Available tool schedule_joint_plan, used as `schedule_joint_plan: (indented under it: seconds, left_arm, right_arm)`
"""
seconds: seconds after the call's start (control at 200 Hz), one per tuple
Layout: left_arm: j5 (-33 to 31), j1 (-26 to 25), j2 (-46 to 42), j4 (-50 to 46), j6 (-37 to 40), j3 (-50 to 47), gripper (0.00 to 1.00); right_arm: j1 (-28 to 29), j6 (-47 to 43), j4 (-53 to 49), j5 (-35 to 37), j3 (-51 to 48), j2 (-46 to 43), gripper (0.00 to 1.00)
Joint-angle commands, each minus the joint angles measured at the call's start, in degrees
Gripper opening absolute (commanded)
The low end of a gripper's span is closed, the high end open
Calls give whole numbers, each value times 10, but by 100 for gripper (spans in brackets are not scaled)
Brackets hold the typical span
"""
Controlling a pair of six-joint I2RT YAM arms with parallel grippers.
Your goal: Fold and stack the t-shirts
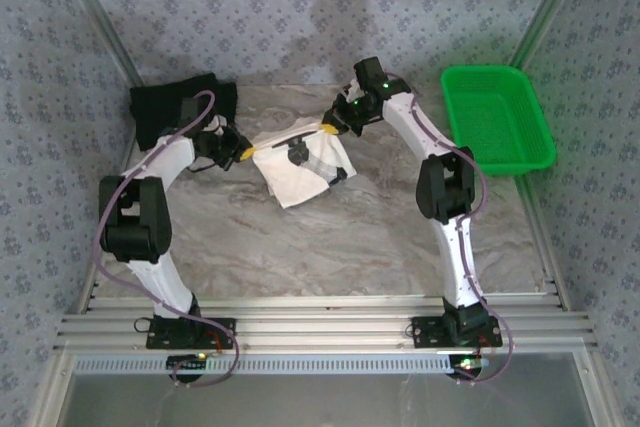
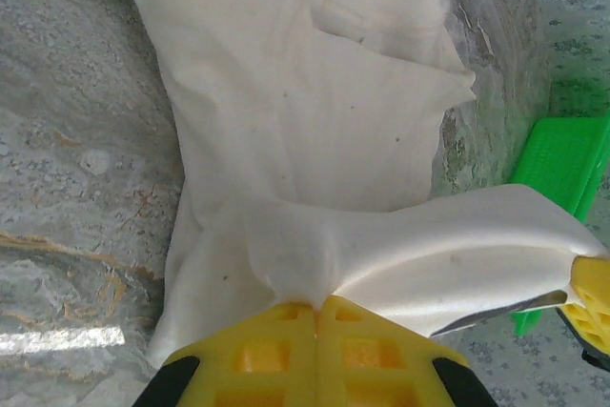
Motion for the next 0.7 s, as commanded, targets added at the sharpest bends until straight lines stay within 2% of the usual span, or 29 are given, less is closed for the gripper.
schedule_joint_plan:
  seconds: [0.0, 0.695]
  left_arm:
    - [-2, 17, 22, 12, -5, 19, 0]
    - [36, 51, 110, 48, -16, 76, 0]
  right_arm:
    - [-22, 23, 26, -3, 24, 17, 2]
    - [-29, 103, 149, -20, 32, 65, 5]
